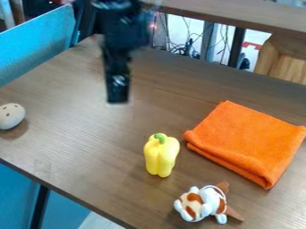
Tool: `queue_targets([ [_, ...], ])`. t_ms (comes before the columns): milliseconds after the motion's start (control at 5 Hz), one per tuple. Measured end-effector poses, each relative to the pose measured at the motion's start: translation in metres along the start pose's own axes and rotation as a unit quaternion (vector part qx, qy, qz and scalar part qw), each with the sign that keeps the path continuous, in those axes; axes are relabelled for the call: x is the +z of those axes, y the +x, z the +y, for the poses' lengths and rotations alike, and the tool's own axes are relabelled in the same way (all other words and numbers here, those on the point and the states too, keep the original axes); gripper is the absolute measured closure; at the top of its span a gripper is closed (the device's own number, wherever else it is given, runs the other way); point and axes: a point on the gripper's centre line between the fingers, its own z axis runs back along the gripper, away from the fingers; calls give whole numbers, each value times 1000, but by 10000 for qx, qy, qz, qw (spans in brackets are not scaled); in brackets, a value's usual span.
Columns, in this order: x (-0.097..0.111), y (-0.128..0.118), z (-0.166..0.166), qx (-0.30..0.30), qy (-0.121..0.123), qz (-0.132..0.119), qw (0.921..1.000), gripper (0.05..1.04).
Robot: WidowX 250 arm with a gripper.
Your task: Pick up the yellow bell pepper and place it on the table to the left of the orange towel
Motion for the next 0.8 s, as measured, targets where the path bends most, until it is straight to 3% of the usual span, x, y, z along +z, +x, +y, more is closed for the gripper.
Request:
queue_targets([
  [200,3,-37,25,1212,305,334,9916,79],
  [400,-8,-83,49,2409,73,430,9696,79],
  [600,-14,-124,74,2952,-20,464,9543,79],
  [800,-33,-159,105,3081,23,623,9493,79],
])
